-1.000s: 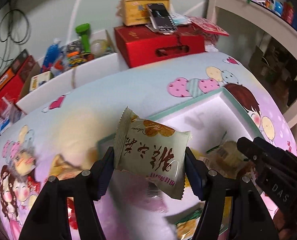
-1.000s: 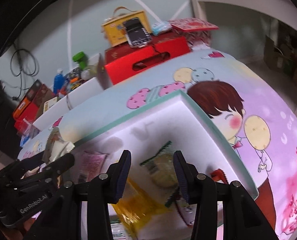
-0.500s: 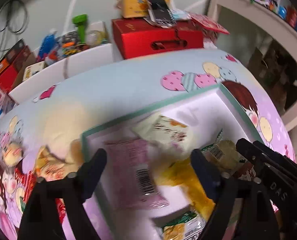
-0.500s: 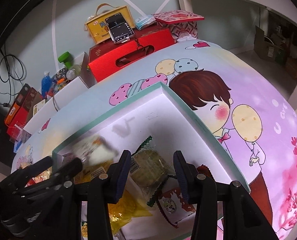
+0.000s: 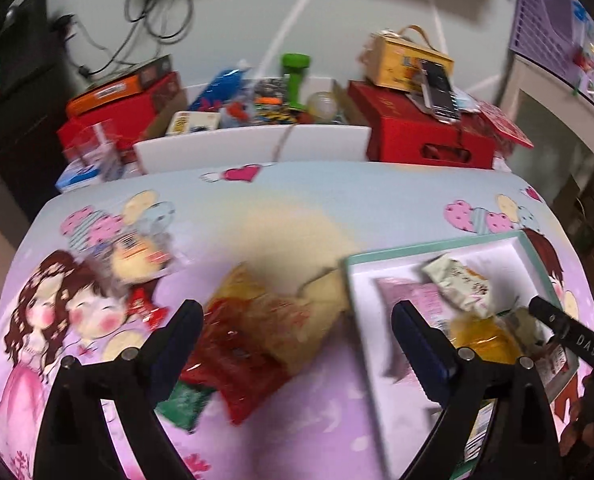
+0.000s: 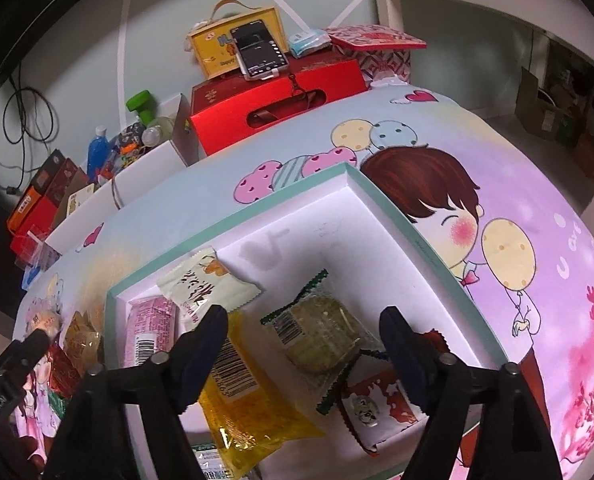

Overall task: Organize snacks
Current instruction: 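Withdraw both open tools from the tray back toward the snack pile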

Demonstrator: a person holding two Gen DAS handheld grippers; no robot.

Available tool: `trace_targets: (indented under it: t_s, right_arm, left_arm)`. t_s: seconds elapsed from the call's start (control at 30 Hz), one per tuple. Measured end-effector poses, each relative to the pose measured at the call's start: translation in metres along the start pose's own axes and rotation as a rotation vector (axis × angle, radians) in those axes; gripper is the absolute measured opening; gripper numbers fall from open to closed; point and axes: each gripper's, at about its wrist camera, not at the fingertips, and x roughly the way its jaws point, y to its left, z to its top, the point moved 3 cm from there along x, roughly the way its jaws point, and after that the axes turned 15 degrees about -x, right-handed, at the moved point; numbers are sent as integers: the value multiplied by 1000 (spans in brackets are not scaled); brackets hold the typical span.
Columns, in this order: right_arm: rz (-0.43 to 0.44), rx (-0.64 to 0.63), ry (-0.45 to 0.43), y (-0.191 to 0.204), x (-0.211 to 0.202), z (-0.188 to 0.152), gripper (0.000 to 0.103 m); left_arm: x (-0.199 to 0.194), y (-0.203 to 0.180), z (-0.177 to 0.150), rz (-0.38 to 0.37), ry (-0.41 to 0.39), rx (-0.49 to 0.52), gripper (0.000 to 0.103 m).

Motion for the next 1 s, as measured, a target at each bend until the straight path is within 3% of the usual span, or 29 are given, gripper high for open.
trace_targets:
  t_s: [0.17,0.4,0.6,0.83,1.0]
  right_arm:
    - [8,-40,-21,16,-2,3,103]
    - [11,-83,-36,35,-2,4,103]
    - [7,-112,-44,53,-4,4,103]
    - [120,-186,-75,106,-11,1,103]
    - [188,-269,-90,150,-15,-6,103]
  left_arm:
    - [-11,33,-1,36,-20,-37,95]
    - [-22,84,-1,96,-46,-135,95]
    - [-14,124,-4,135,23,-234,95]
    - [-20,160,-1,146,29,-309,95]
    - [-27,189,-1,198,16,-346,95]
